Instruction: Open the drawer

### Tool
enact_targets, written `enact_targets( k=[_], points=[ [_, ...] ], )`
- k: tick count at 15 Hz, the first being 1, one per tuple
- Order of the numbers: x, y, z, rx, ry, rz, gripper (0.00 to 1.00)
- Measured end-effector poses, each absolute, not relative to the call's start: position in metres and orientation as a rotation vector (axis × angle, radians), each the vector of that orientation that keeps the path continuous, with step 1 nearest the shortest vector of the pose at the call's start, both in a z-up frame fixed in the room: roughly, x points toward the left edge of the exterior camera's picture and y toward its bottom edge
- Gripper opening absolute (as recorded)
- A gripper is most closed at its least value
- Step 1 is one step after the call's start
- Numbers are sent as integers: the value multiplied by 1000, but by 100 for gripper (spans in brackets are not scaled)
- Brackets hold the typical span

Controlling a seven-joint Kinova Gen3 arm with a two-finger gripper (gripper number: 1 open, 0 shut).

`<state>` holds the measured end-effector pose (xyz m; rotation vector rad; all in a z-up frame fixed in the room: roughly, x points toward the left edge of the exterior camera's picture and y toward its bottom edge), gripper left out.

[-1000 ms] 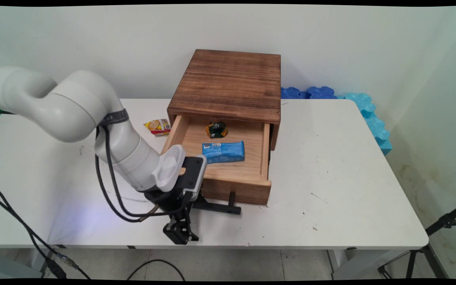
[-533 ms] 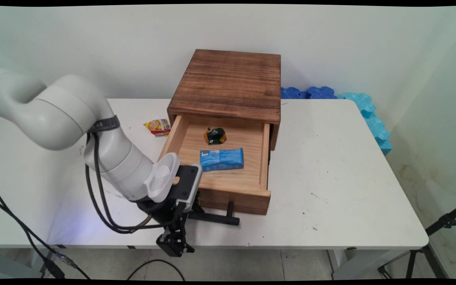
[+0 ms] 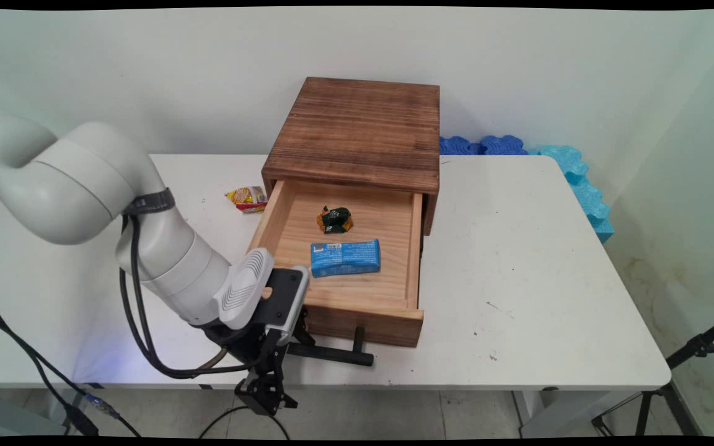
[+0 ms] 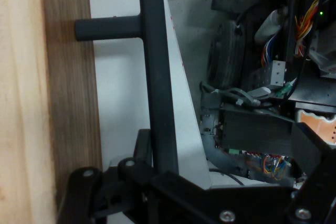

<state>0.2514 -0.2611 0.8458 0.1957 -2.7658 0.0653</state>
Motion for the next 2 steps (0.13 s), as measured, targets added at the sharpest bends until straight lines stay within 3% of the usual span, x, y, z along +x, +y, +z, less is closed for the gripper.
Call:
enact_targets(
  k=[2],
  points=[
    [252, -259, 847, 187, -2765, 69, 100]
  ],
)
